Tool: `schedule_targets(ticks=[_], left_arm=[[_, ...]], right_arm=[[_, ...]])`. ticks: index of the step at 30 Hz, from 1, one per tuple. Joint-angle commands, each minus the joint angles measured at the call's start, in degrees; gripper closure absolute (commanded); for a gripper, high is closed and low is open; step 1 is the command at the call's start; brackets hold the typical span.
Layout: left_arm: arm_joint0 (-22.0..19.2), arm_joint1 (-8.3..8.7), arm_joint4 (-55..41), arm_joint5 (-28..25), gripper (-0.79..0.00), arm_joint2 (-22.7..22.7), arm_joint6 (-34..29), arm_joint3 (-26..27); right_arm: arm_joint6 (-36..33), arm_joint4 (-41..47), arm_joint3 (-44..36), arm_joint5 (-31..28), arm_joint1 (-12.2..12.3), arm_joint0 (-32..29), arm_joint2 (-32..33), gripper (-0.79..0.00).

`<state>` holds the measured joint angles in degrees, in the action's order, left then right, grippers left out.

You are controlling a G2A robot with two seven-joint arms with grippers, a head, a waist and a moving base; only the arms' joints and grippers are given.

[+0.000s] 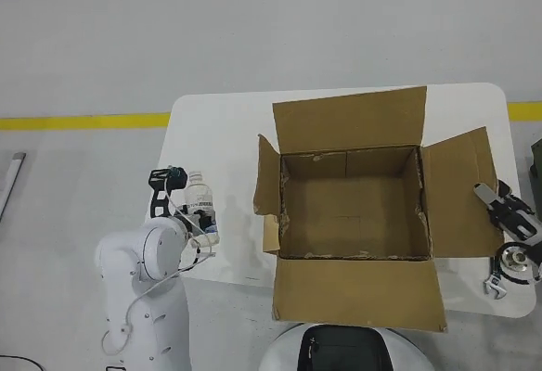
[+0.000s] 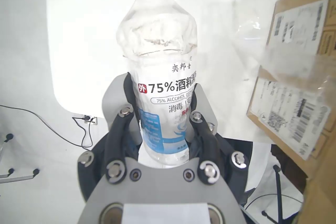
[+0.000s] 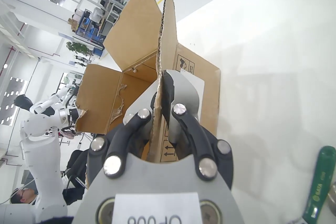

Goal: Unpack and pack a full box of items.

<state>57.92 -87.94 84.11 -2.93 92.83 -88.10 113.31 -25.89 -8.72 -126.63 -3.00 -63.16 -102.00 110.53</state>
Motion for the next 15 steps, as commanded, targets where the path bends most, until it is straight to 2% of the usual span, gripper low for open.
schedule_targets(ticks=[1,5,6,7,8,15], left_arm=[[-1.4,0.21,-1.6,0.4,0.0,0.6,0.1,1.1],[-4.3,0.52,-5.0,1.9,0.0,0.3,0.1,3.4],[-5.2,0.63,-5.6,1.9,0.0,-0.1,0.1,4.1],[-5.9,0.75,-6.0,1.9,0.0,-0.5,0.1,4.5],[-6.7,0.91,-6.0,1.3,0.0,-1.1,0.1,4.9],[-11.7,1.69,-5.9,2.6,0.0,-4.0,0.1,5.8]], right_arm=[[0.7,-0.9,-0.5,1.1,-0.1,0.6,-1.6,0.0],[1.6,-2.8,-0.7,3.0,-0.2,1.9,-4.2,0.0],[1.5,-4.2,-0.8,3.1,-0.1,2.2,-4.5,-0.092],[1.1,-5.6,-0.8,3.4,-0.1,2.5,-4.9,-0.388],[1.1,-5.9,-0.6,4.2,-0.1,2.6,-5.3,-0.785],[2.6,-8.1,-0.9,4.2,-0.1,2.7,-4.1,-0.785]])
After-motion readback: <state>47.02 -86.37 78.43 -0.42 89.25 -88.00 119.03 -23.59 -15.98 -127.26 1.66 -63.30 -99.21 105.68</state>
